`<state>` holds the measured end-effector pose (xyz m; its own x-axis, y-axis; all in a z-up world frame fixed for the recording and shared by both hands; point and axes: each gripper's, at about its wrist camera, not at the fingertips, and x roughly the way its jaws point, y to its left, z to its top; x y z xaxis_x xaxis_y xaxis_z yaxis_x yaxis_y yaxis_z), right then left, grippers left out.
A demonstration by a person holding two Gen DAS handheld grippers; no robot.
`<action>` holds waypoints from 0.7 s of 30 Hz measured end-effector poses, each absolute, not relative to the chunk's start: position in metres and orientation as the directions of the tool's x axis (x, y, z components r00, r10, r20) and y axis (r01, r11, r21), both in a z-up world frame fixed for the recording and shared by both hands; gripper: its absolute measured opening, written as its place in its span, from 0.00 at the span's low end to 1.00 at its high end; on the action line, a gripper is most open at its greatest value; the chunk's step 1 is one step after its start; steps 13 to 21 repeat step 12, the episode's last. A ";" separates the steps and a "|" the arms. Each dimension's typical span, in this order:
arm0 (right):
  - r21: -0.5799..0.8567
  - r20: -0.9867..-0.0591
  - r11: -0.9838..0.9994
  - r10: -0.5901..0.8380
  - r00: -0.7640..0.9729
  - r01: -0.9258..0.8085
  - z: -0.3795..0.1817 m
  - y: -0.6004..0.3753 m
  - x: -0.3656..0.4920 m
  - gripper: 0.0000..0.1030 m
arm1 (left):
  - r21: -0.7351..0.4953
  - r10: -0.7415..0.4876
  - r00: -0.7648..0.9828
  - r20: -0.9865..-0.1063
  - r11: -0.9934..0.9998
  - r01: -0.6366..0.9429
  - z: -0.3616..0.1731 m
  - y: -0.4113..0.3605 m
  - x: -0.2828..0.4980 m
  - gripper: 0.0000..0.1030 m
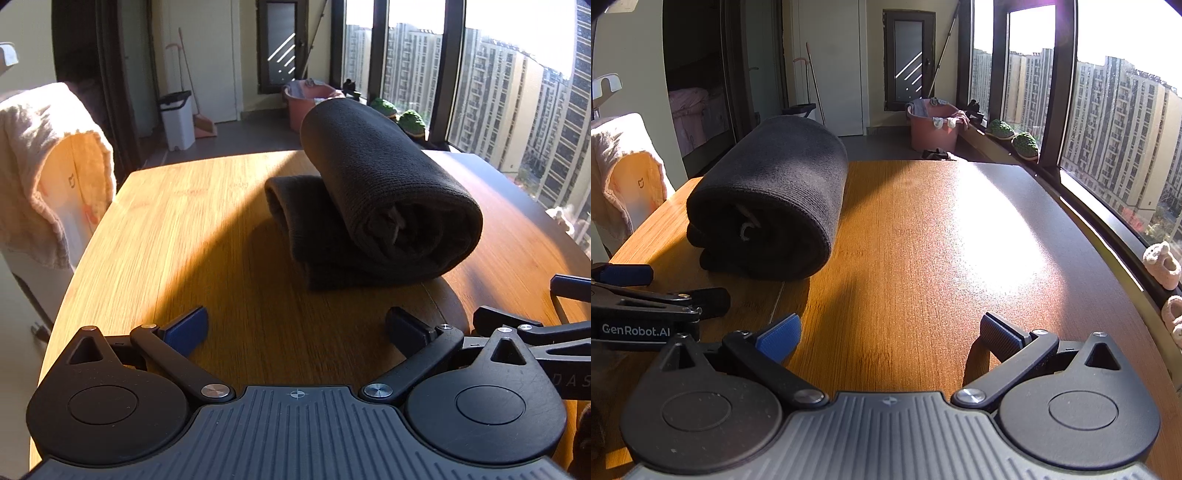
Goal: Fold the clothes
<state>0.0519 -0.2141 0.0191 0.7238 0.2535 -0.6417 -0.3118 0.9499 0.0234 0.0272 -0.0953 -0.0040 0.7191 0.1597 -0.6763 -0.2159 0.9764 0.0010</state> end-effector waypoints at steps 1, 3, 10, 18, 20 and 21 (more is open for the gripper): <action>0.020 -0.643 0.950 0.251 0.724 -0.312 0.019 -0.213 0.052 1.00 | 0.000 0.181 0.711 -0.680 0.969 -0.247 -0.003 -0.096 0.020 1.00; 0.014 -0.644 0.950 0.247 0.724 -0.312 0.019 -0.212 0.052 1.00 | -0.011 0.198 0.710 -0.676 0.960 -0.278 -0.002 -0.096 0.008 1.00; 0.011 -0.658 0.939 0.265 0.705 -0.342 0.021 -0.215 0.046 1.00 | 0.002 0.211 0.710 -0.671 0.959 -0.283 0.000 -0.098 0.006 1.00; 0.008 -0.673 0.933 0.272 0.688 -0.361 0.023 -0.216 0.048 1.00 | 0.003 0.212 0.711 -0.671 0.959 -0.283 -0.002 -0.098 0.009 1.00; 0.008 -0.673 0.933 0.272 0.688 -0.361 0.023 -0.216 0.048 1.00 | 0.003 0.212 0.711 -0.671 0.959 -0.283 -0.002 -0.098 0.009 1.00; 0.008 -0.673 0.933 0.272 0.688 -0.361 0.023 -0.216 0.048 1.00 | 0.003 0.212 0.711 -0.671 0.959 -0.283 -0.002 -0.098 0.009 1.00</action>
